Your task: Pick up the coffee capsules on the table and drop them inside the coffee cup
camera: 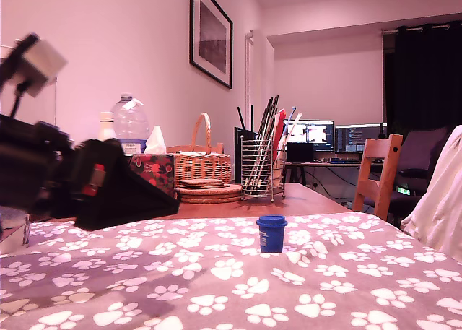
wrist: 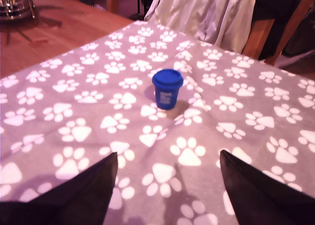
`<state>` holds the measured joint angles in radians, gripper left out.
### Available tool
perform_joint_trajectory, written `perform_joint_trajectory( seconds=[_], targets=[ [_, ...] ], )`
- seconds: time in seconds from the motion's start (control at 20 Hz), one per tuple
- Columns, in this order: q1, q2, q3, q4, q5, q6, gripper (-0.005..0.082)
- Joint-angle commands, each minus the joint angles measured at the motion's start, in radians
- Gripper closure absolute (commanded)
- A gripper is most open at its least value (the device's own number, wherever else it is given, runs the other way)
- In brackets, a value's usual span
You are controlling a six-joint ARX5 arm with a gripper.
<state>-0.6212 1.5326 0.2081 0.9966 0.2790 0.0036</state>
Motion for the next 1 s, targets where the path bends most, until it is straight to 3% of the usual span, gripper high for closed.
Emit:
perform_joint_trajectory(
  seconds=[0.0,0.95],
  targets=[
    [-0.004,0.042,0.034,0.005,0.001,0.005,0.0166],
    [-0.036,0.305,0.279,-0.008,0.02,0.009,0.0166]
  ],
)
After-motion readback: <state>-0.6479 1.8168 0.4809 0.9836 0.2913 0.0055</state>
